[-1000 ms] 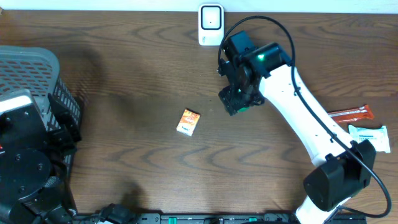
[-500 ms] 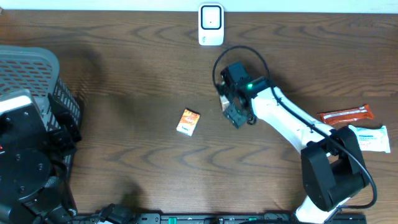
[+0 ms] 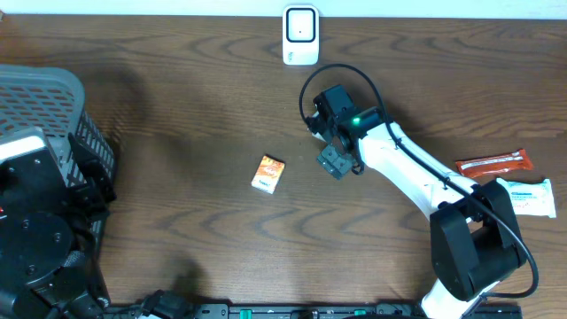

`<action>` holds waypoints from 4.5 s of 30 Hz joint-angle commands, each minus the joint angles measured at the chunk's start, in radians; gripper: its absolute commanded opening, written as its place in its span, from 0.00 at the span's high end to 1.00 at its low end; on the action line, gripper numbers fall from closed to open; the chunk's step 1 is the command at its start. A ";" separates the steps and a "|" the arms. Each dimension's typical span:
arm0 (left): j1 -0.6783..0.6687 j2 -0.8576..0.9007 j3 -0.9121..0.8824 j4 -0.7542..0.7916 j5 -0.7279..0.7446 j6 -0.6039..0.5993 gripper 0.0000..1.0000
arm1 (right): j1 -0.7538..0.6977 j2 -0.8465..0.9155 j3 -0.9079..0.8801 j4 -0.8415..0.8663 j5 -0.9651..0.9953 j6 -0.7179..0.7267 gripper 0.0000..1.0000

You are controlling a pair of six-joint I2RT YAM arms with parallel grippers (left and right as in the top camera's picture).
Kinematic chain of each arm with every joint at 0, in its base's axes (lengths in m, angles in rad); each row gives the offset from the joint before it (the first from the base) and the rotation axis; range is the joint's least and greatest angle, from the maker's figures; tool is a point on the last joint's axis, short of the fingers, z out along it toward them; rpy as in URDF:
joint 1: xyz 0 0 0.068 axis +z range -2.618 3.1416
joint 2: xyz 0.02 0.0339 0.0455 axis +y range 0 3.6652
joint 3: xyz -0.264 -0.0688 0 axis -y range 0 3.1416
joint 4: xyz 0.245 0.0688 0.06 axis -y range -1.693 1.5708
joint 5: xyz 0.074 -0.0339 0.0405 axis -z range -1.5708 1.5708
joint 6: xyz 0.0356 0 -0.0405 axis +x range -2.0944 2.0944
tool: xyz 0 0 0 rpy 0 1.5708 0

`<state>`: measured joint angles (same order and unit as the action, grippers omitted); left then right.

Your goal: Scan the item barcode

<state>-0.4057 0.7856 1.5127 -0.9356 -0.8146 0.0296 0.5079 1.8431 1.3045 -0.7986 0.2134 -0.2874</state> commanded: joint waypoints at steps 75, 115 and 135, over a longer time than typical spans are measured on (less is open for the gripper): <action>0.003 0.002 -0.004 0.000 -0.009 -0.002 0.16 | -0.099 0.137 0.136 0.220 -0.757 1.141 0.81; 0.003 0.002 -0.004 0.000 -0.009 -0.002 0.16 | 0.001 0.195 0.134 0.151 -0.507 1.168 0.98; 0.003 0.002 -0.004 0.000 -0.009 -0.002 0.16 | 0.033 0.085 0.134 -0.066 -0.508 1.109 0.87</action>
<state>-0.4057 0.7856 1.5127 -0.9360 -0.8146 0.0296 0.5381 2.0026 1.4368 -0.8558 -0.2916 0.8490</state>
